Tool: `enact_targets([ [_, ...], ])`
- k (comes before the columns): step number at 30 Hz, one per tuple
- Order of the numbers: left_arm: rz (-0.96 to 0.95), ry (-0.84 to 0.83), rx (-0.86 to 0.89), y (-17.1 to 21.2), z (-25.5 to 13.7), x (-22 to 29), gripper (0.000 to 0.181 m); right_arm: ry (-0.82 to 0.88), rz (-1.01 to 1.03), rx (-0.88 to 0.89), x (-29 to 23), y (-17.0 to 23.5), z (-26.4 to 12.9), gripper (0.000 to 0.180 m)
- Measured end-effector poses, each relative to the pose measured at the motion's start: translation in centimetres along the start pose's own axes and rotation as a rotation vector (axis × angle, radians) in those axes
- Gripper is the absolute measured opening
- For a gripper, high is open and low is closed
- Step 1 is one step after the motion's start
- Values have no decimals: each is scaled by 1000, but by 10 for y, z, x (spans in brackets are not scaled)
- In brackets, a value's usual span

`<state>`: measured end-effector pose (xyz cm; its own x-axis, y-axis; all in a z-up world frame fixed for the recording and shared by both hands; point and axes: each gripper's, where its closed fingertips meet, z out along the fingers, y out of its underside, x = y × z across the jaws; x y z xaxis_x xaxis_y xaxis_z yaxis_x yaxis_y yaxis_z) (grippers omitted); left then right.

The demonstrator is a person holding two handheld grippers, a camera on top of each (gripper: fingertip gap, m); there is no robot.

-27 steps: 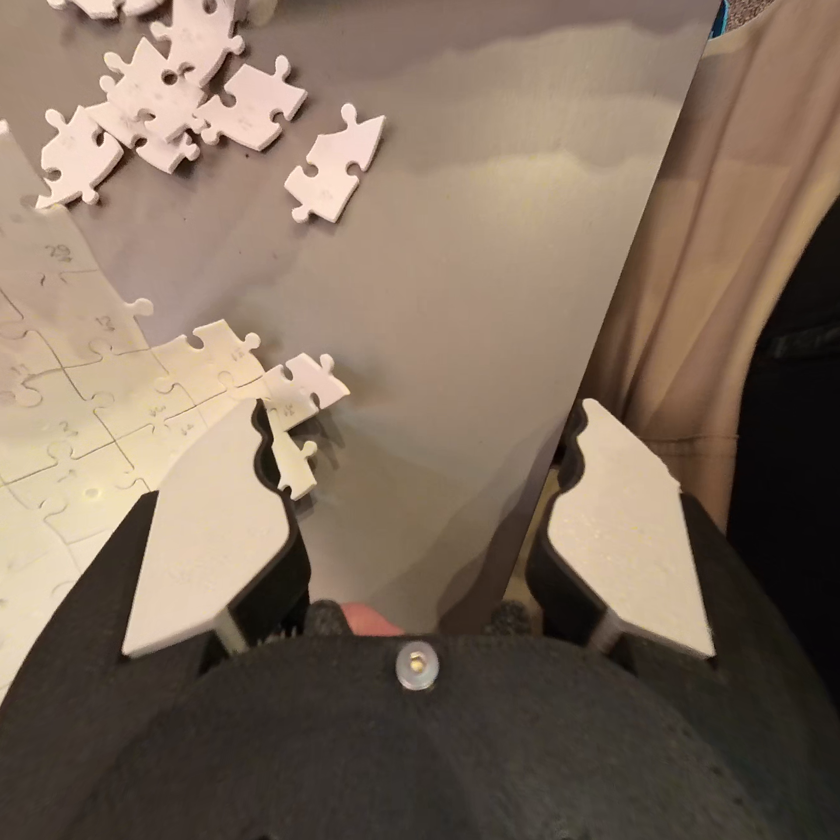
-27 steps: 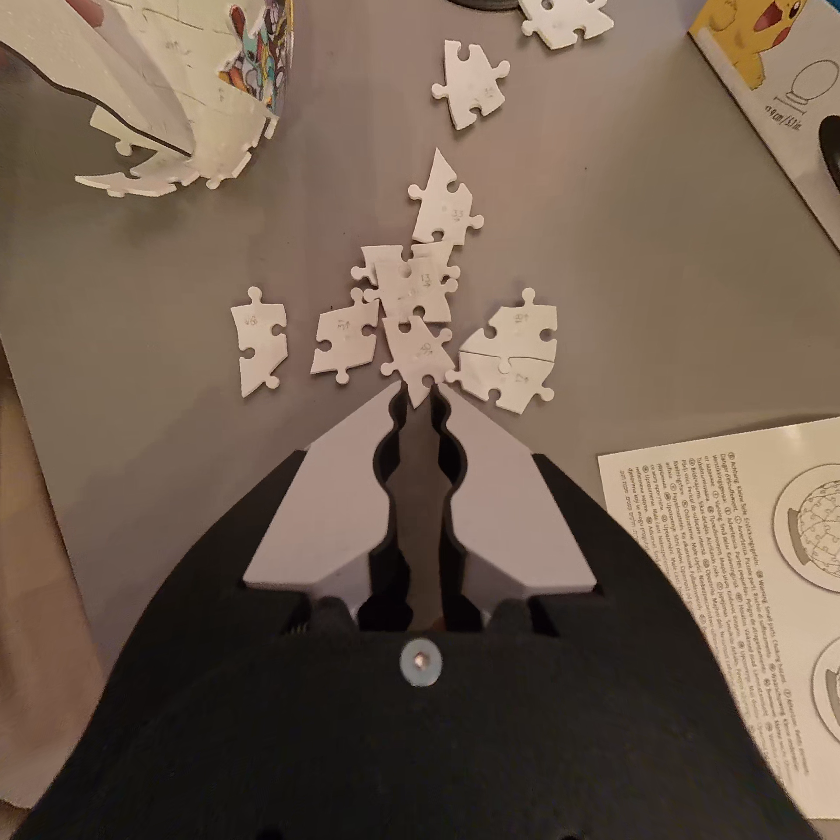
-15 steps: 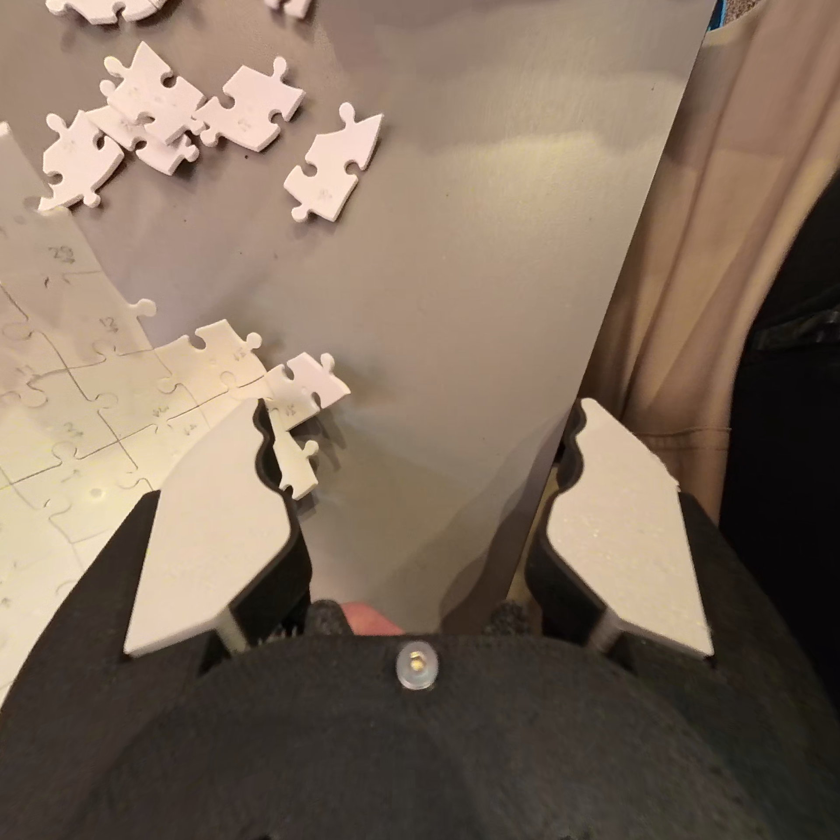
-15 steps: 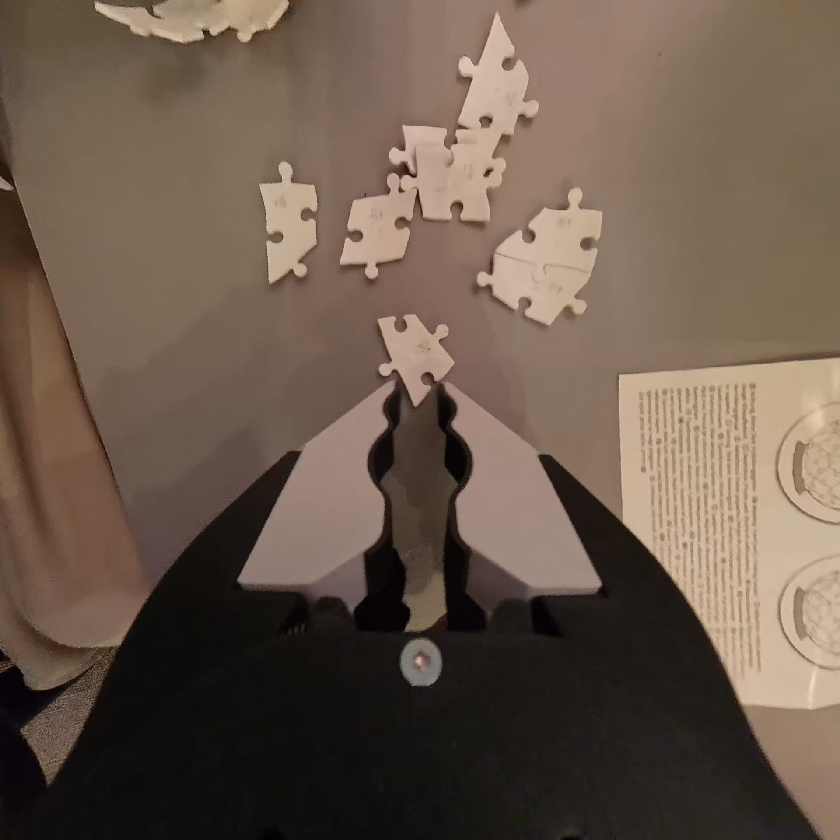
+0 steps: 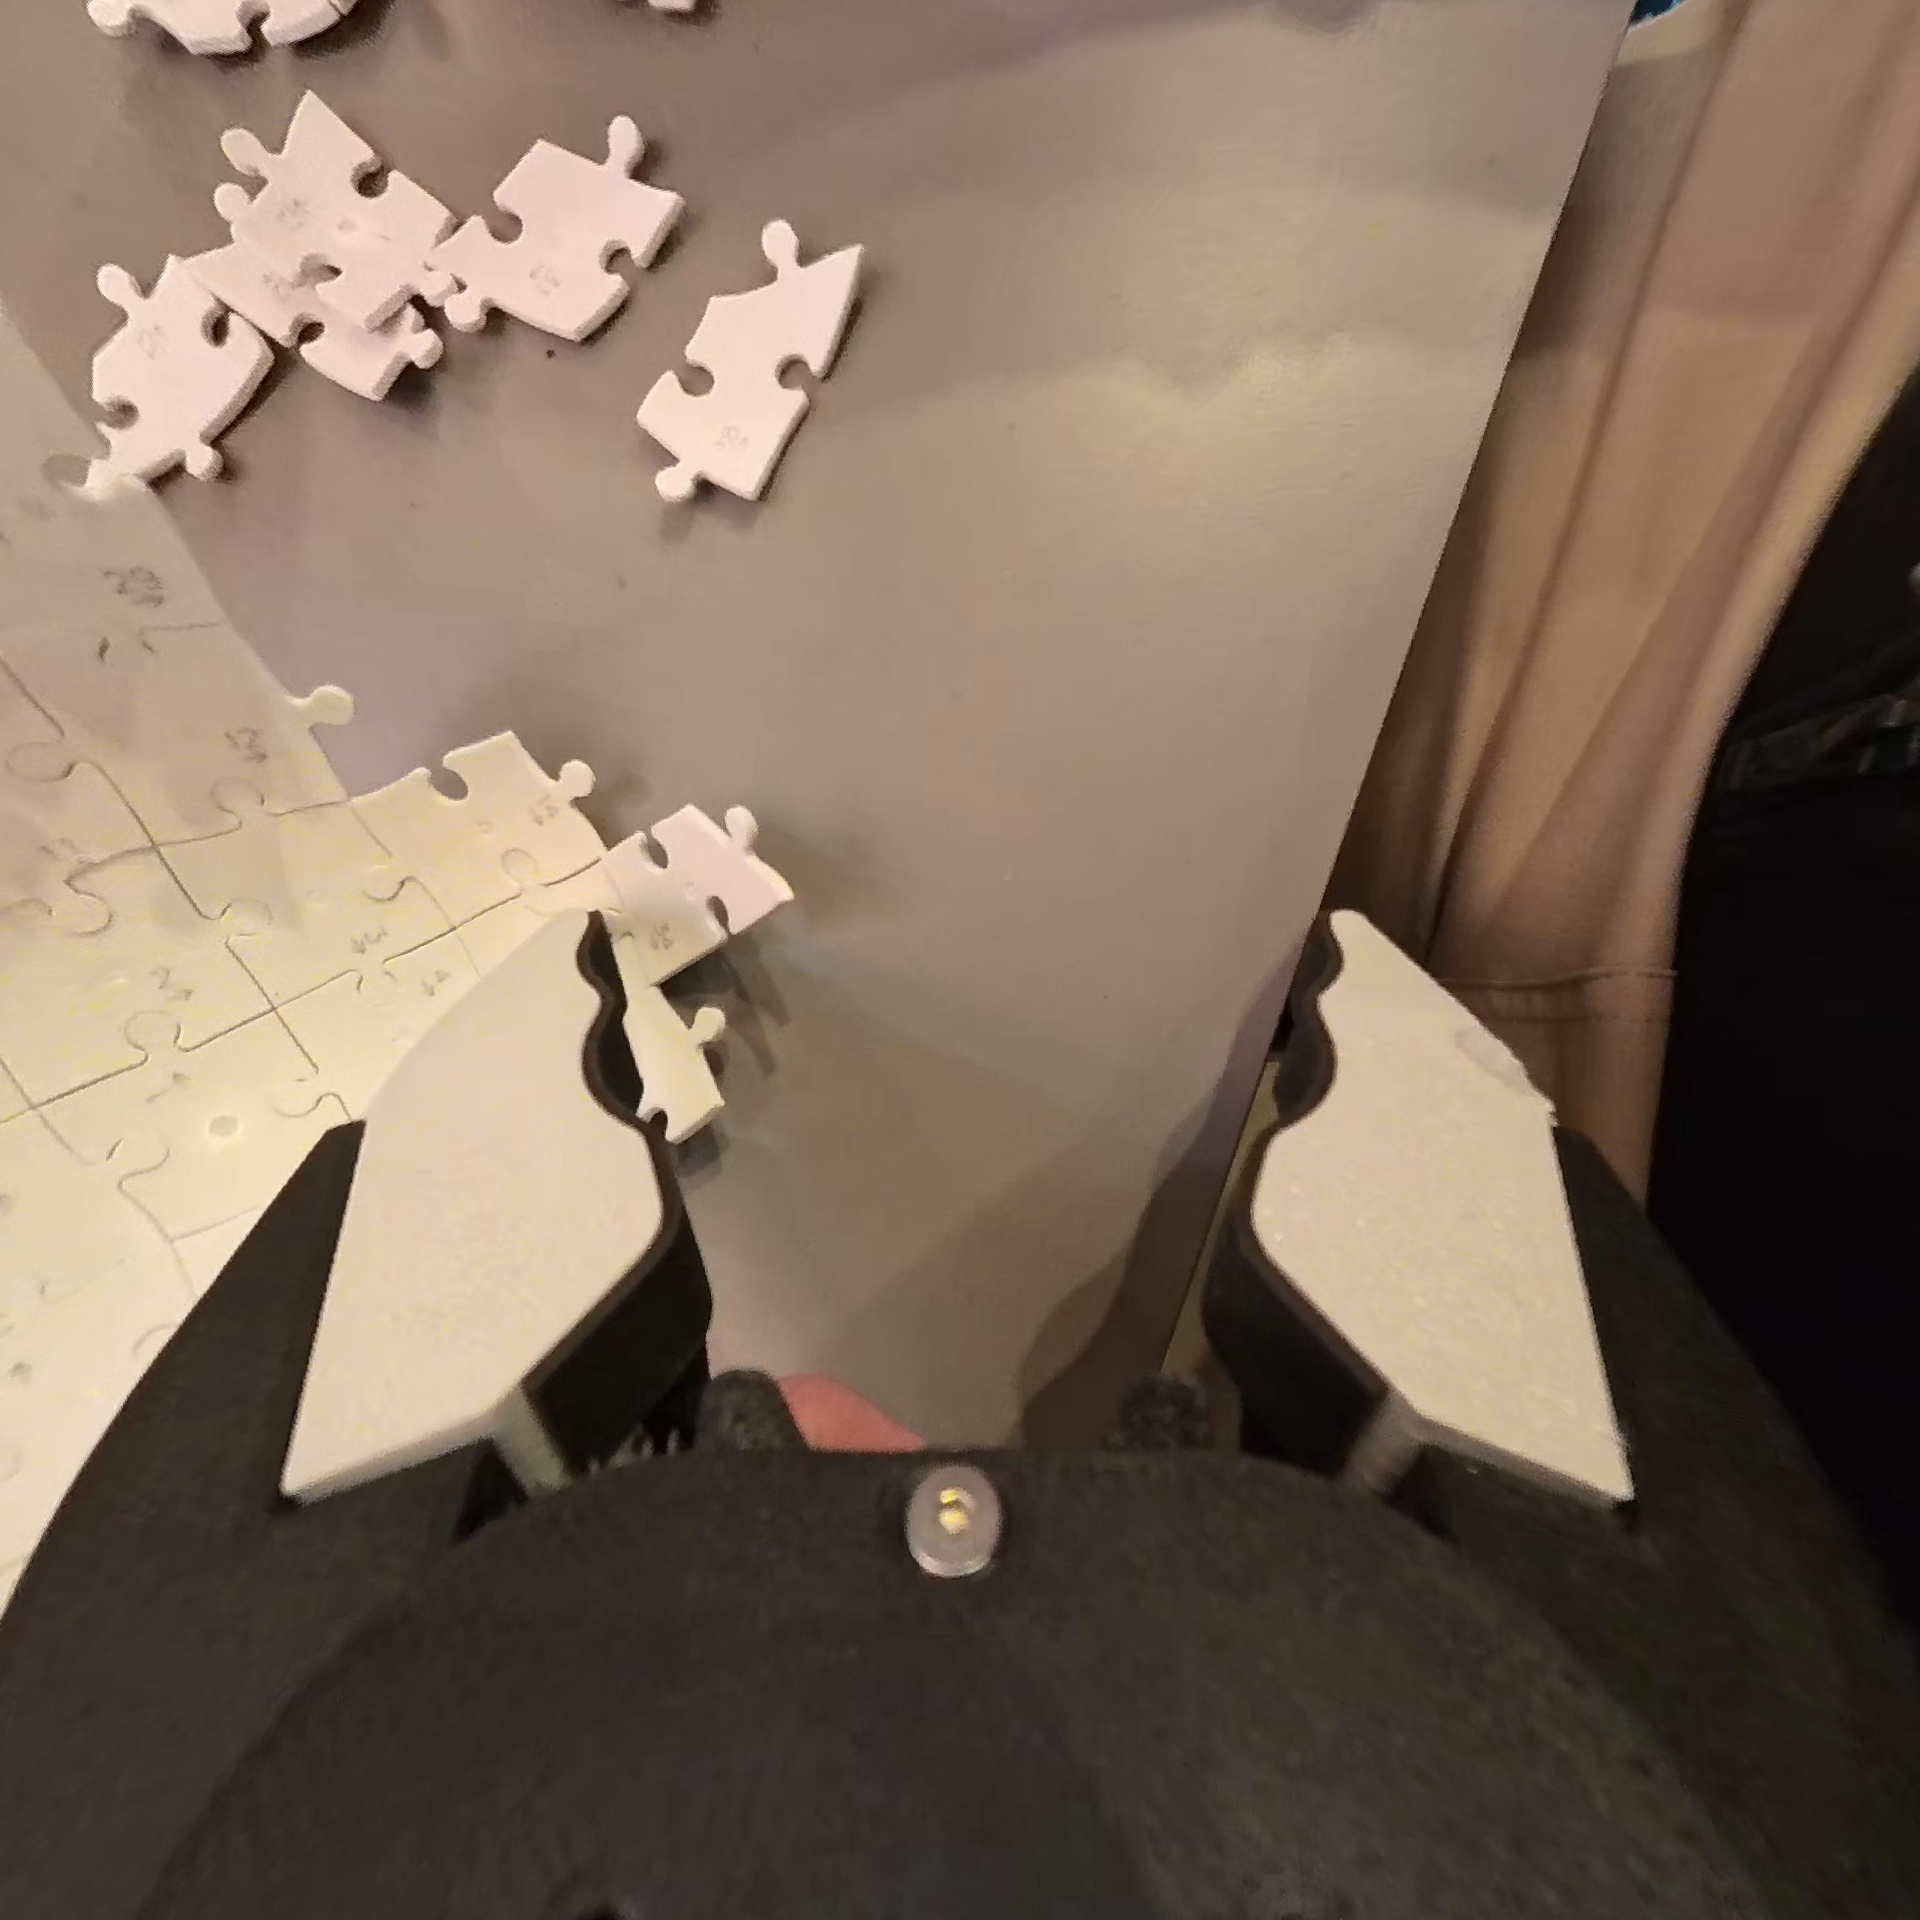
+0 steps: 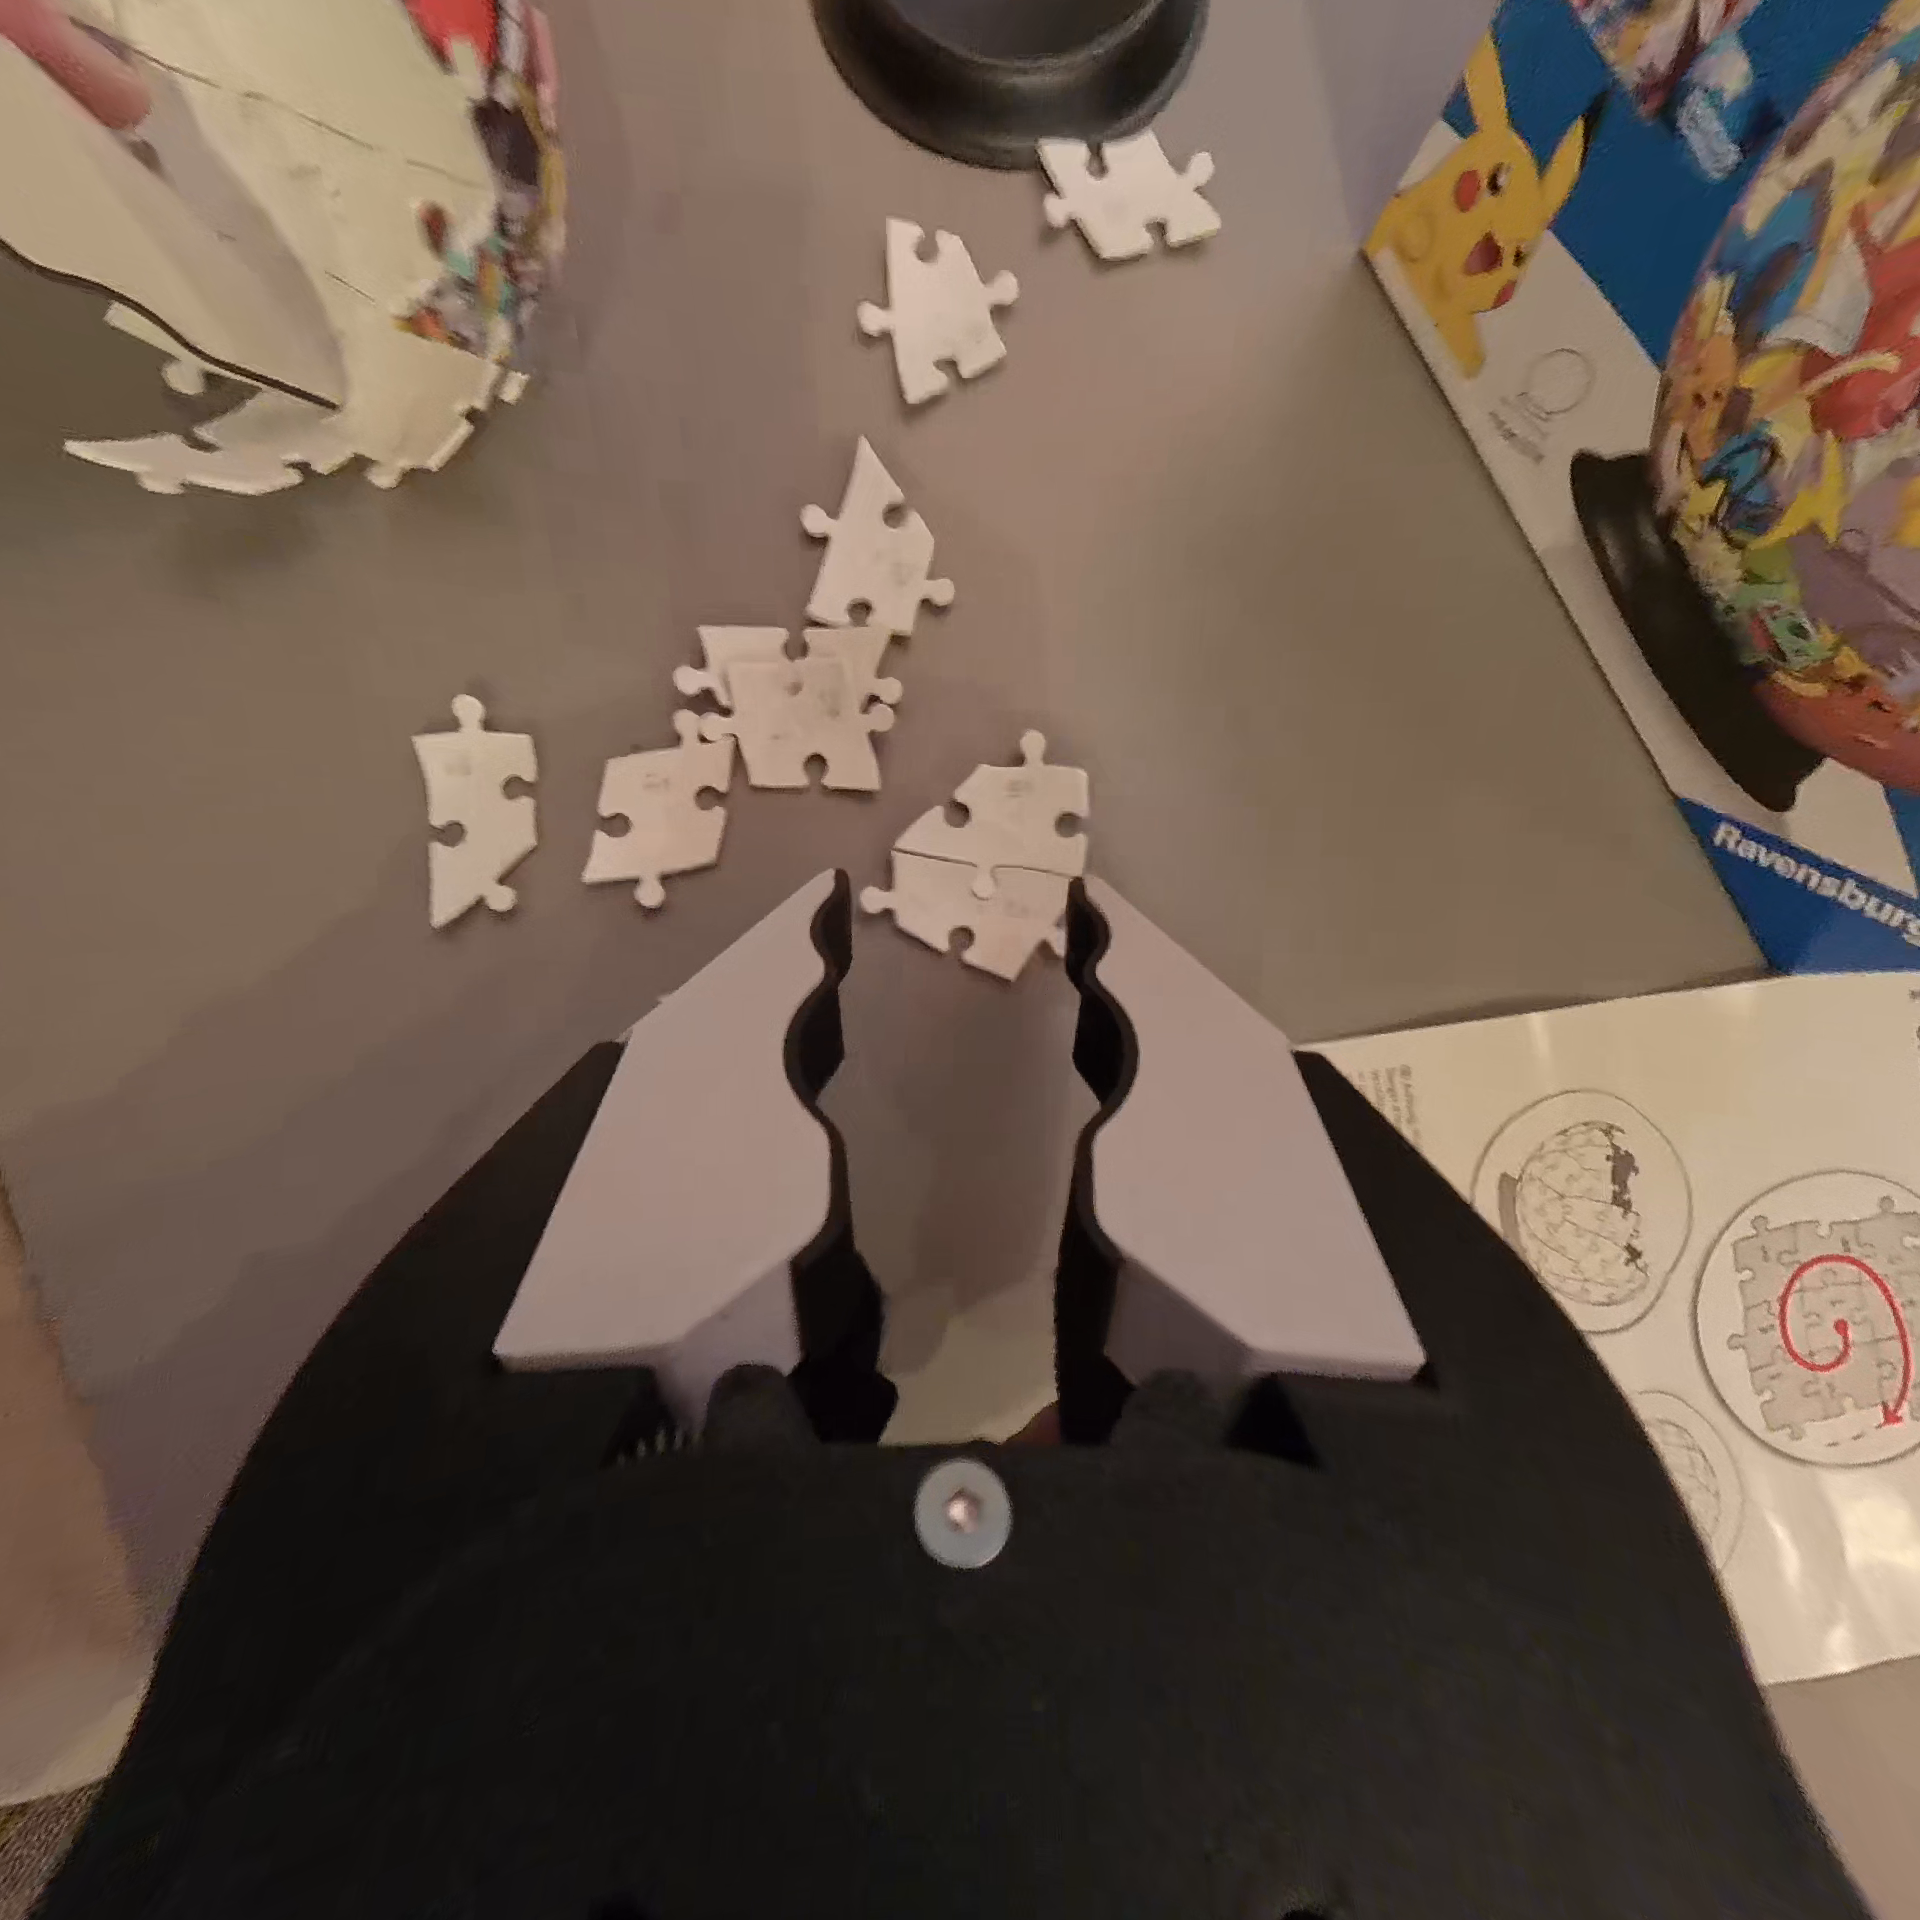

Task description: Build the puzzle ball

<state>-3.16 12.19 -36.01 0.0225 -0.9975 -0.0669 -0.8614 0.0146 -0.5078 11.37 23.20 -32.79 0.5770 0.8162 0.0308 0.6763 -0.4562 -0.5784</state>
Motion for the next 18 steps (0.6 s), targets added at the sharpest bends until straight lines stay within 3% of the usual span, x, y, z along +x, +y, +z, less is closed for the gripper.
enact_targets([
  [5, 10, -1, -2, 0, 0, -1, 120, 8, 28, -47, 6, 6, 5, 52],
  [18, 12, 1, 2, 1, -1, -1, 122, -96, 16, -13, -15, -45, 44, 44],
])
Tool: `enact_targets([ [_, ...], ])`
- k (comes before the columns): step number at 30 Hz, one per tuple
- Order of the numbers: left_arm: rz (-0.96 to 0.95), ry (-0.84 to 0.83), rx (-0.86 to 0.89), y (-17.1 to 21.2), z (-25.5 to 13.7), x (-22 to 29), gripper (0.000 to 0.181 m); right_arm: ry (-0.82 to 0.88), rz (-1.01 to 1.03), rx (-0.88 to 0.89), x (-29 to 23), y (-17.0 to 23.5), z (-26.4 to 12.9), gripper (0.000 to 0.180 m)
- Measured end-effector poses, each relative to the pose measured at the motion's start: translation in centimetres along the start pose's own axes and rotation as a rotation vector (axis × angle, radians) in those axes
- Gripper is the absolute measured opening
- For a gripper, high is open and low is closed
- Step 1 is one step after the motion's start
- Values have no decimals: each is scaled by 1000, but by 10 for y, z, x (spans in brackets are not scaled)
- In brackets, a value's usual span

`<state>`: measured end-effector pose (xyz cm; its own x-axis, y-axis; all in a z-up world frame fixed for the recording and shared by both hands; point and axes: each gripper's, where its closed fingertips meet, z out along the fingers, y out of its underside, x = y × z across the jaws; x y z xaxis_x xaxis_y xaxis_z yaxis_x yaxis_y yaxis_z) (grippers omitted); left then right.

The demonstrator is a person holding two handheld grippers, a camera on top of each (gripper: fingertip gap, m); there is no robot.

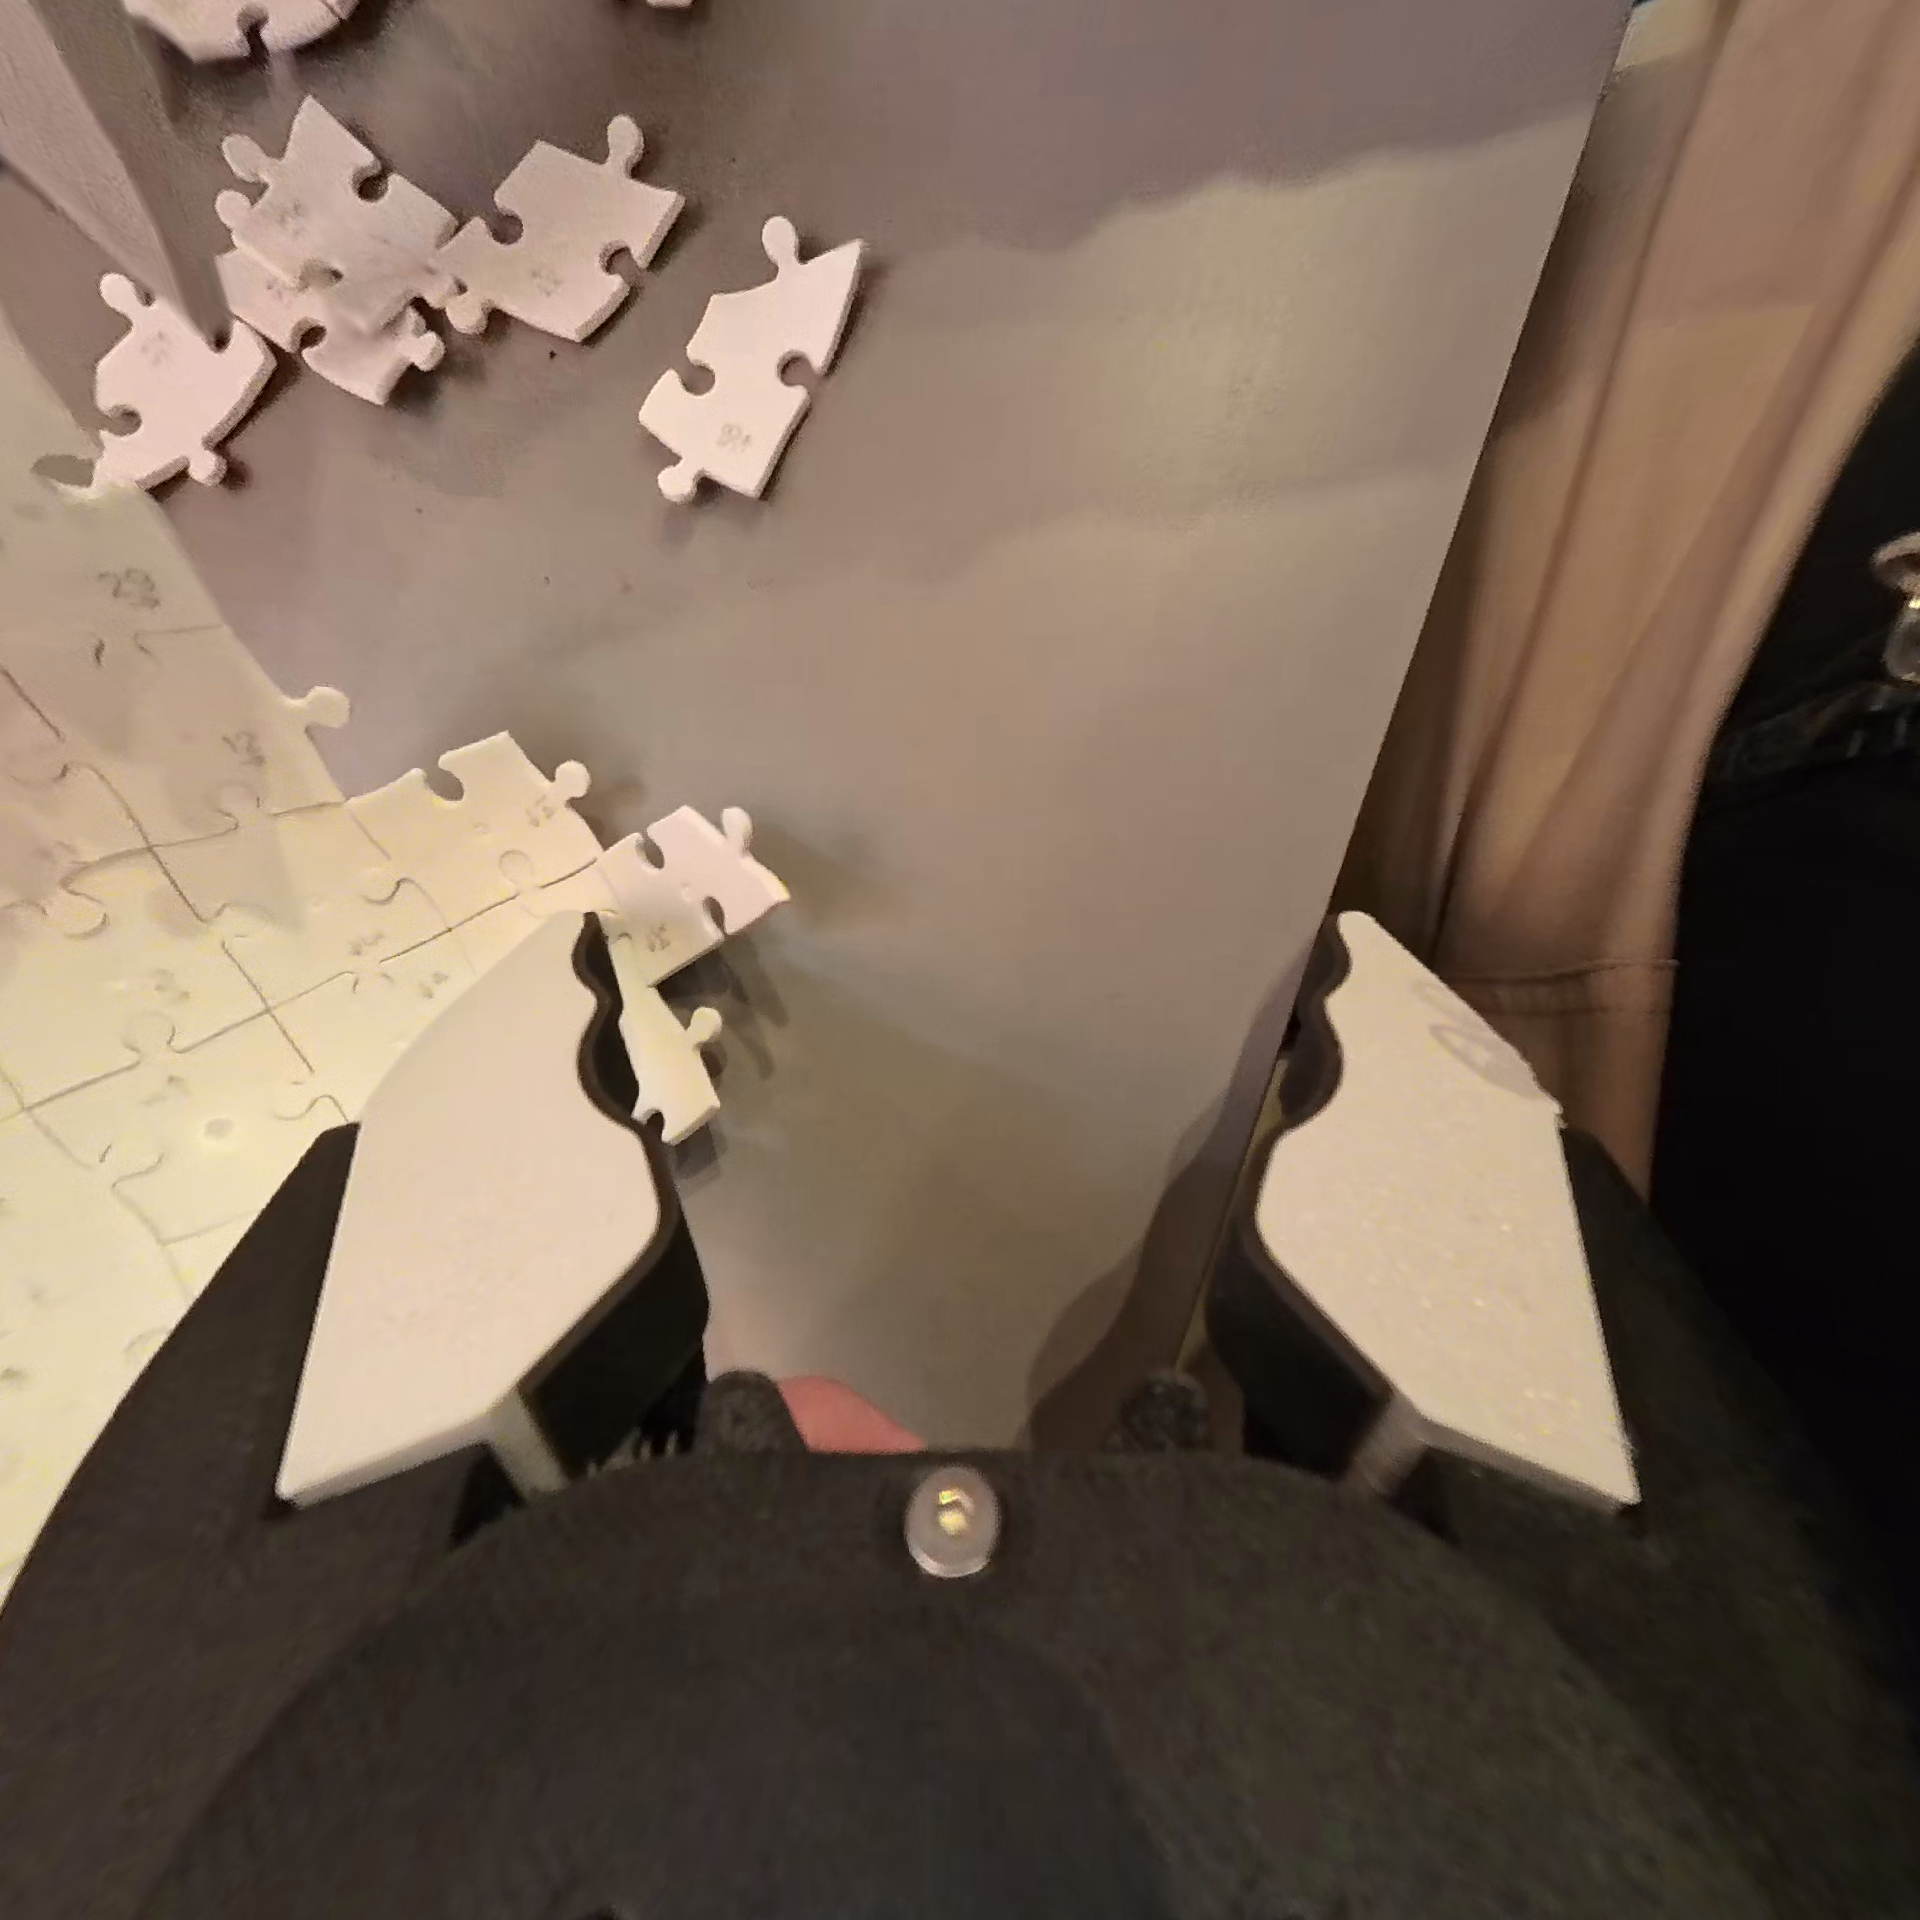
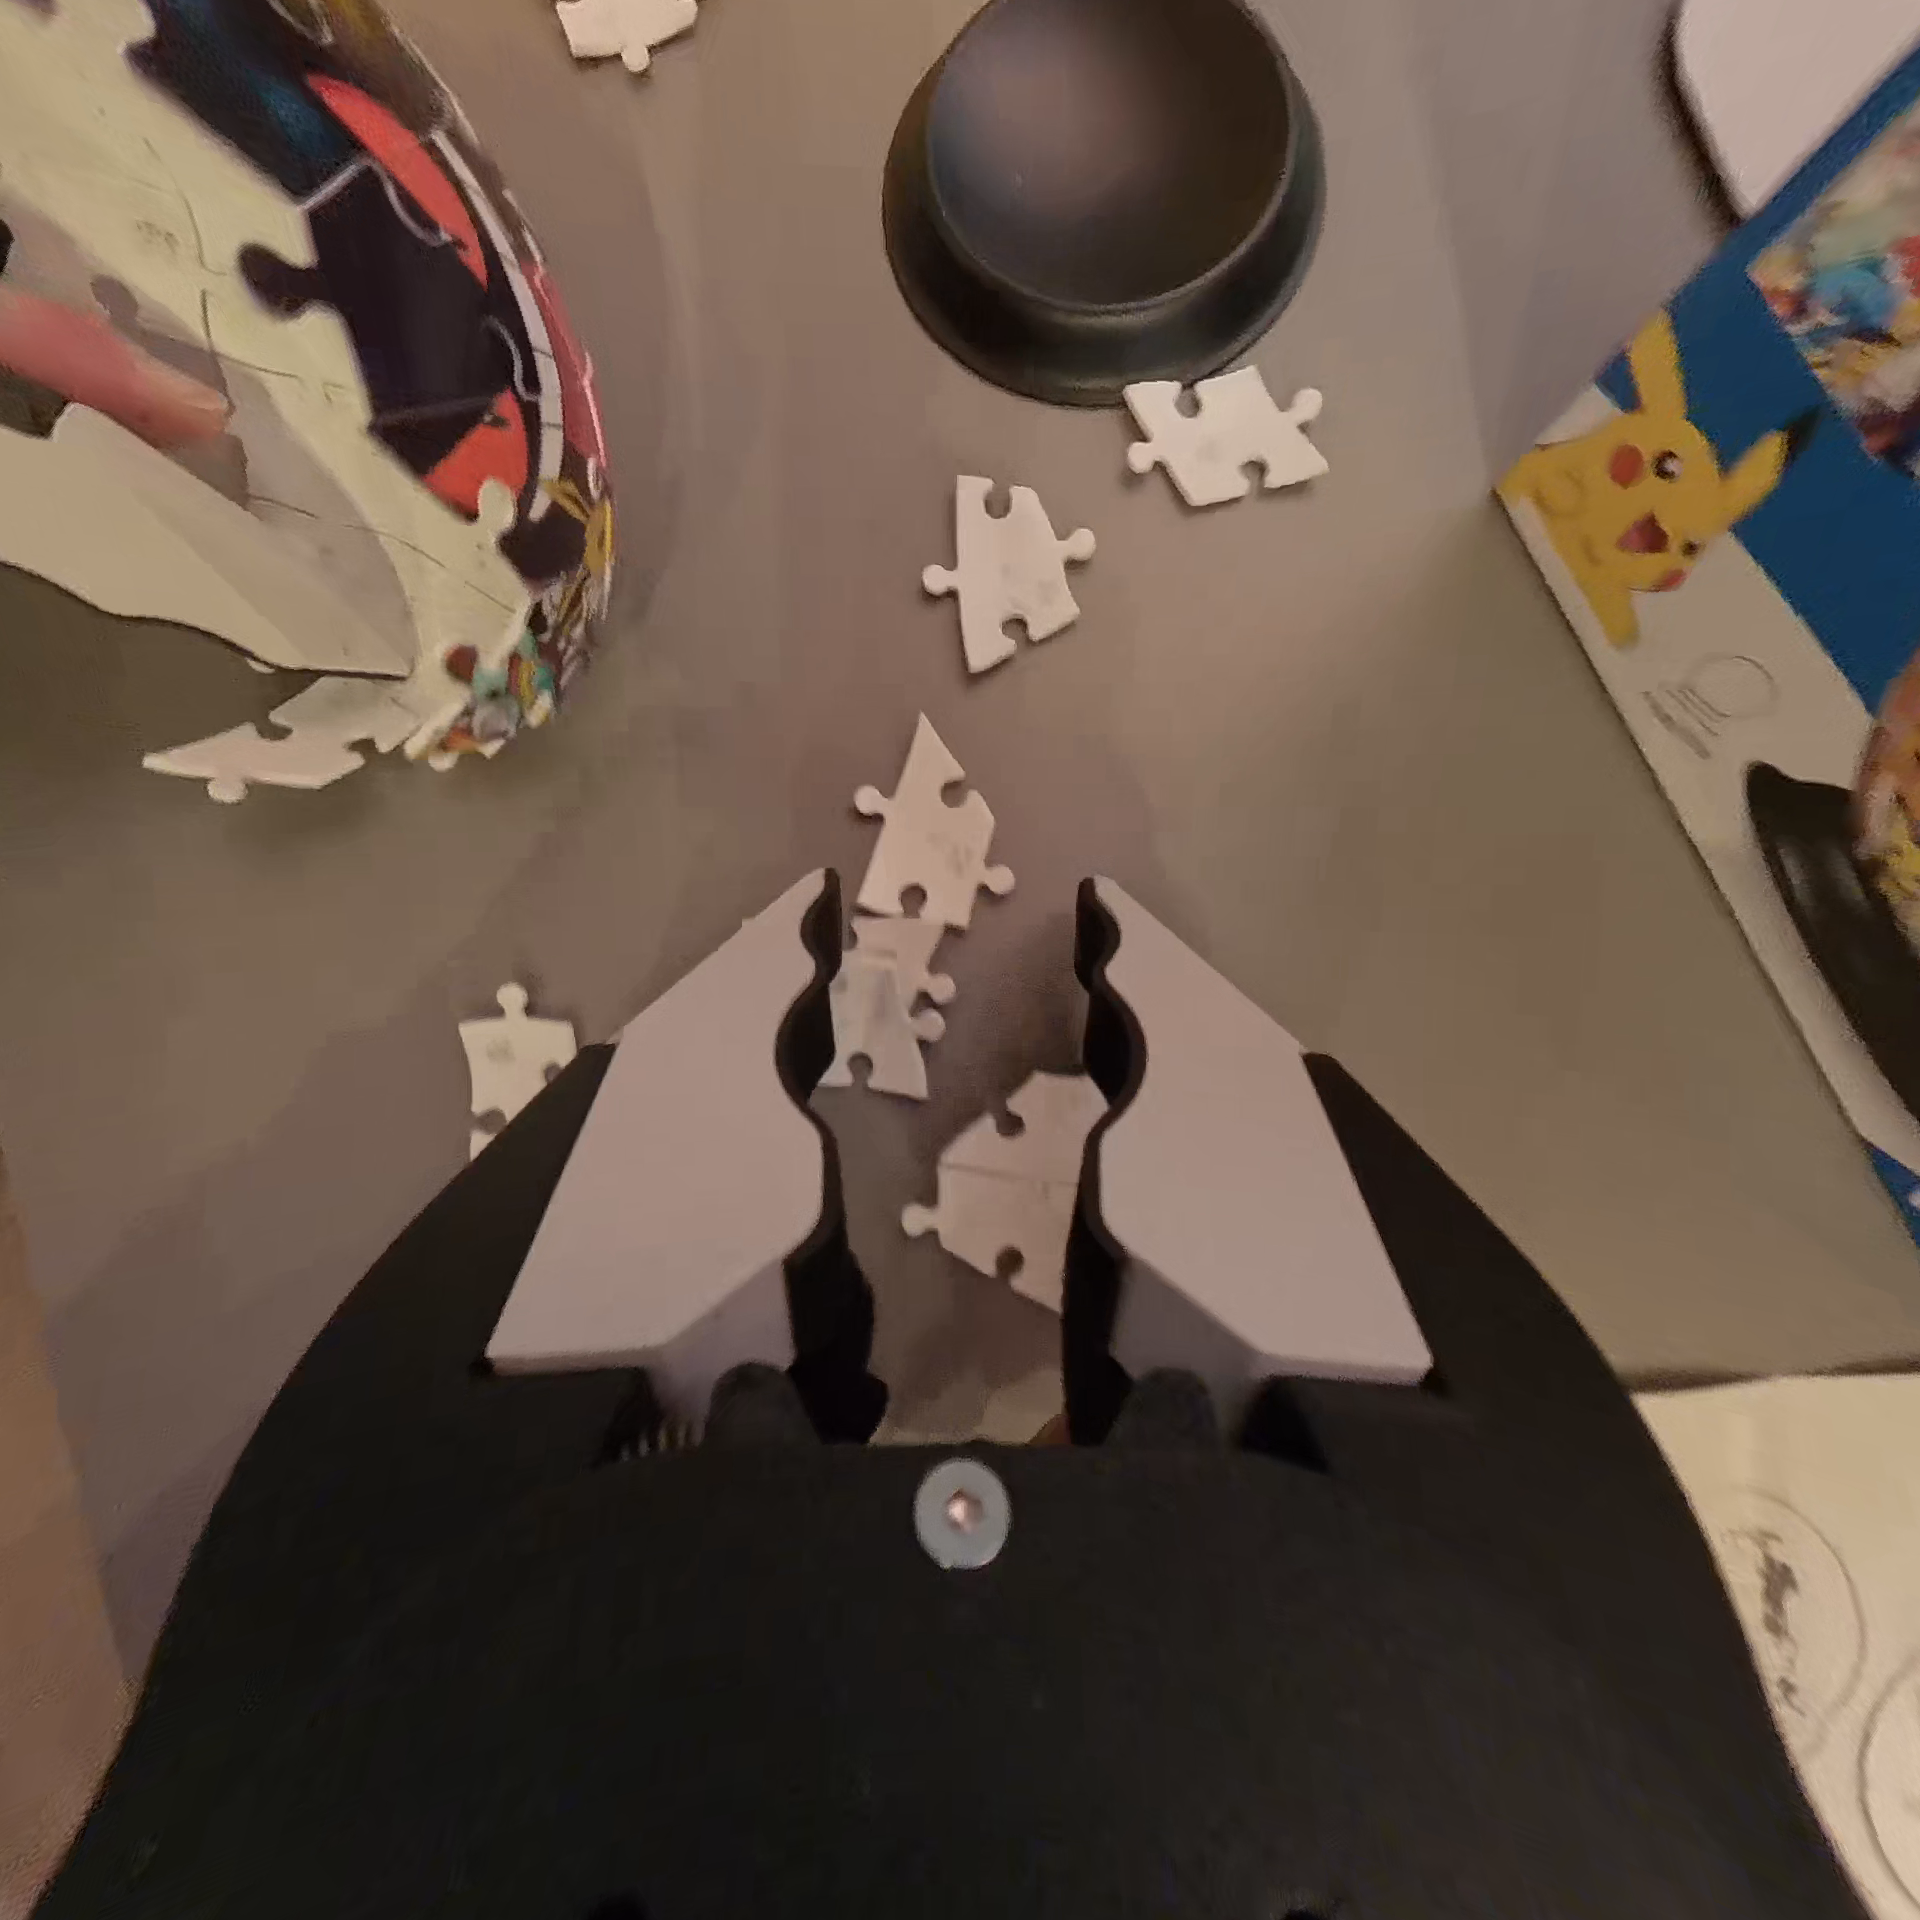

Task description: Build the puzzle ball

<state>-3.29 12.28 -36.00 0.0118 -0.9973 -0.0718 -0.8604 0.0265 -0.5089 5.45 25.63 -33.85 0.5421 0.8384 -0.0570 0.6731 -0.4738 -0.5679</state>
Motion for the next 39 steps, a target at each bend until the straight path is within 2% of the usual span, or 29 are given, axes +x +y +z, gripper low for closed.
enact_targets([
  [4, 0, -1, -1, 0, 0, 0, 122, 33, 2, -57, -1, -1, 11, 38],
  [6, 1, 0, 0, 1, -1, 0, 122, 56, -5, -59, 0, -1, 11, 28],
  [12, 4, 2, 1, 3, -1, -1, 122, 22, -27, -27, -5, 3, 7, 28],
  [21, 10, 6, 2, 3, -2, -2, 122, -66, -204, 57, -40, 5, -53, 27],
  [23, 12, 8, 1, 3, -2, -2, 122, -85, -261, 11, -51, 15, -52, 28],
  [27, 14, 7, 0, 3, -2, -2, 122, -172, -373, 30, -89, 16, -51, 27],
  [34, 17, 7, 5, 4, -2, -2, 122, -207, -624, -60, -124, 27, -9, 27],
  [37, 20, 5, -1, 5, -2, -2, 122, -163, -647, -82, -123, 26, 0, 28],
  [39, 19, 3, -4, 5, -2, -2, 122, -131, -573, -75, -125, 23, -7, 29],
])
